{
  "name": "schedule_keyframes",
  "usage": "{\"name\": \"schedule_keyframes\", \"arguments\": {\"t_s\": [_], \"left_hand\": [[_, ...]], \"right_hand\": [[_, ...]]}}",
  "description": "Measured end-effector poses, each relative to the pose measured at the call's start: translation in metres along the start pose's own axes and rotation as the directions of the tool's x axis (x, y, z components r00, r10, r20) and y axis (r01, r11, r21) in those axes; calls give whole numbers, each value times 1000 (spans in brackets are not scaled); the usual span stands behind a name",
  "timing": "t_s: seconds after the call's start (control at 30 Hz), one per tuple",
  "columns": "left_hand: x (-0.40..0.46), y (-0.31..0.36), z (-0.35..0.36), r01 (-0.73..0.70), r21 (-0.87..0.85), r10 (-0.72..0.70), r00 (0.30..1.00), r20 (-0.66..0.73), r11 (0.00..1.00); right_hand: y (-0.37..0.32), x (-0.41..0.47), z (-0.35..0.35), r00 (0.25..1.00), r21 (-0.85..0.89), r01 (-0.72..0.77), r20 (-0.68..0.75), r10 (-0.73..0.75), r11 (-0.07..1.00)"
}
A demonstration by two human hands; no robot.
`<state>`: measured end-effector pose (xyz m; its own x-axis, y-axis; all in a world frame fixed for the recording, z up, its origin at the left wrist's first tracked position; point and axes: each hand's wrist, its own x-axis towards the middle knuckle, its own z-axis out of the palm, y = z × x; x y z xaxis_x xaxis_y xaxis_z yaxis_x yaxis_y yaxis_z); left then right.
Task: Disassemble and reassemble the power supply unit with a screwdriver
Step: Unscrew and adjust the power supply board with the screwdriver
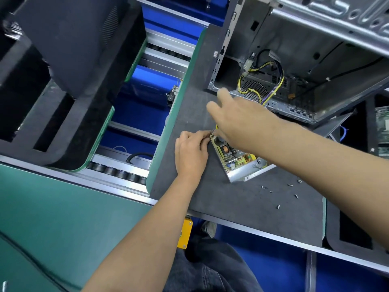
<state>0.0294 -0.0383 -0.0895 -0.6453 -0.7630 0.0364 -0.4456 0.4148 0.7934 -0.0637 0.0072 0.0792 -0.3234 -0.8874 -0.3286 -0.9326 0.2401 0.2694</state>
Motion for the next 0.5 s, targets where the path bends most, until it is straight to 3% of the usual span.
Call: {"name": "schedule_keyframes", "arguments": {"t_s": [0.23,0.4,0.5], "left_hand": [[1,0,0,-14,31,15,1000,-6,999],[0,2,-2,-15,14,15,1000,15,1000],[1,1,-2,-11,13,11,1000,4,1000]], "right_hand": [[-5,1,-2,1000,-101,26,-13,-28,995],[-2,-2,-4,1000,56,-11,13,10,998],[1,-2,-8,999,-4,31,26,-31,1000]]}}
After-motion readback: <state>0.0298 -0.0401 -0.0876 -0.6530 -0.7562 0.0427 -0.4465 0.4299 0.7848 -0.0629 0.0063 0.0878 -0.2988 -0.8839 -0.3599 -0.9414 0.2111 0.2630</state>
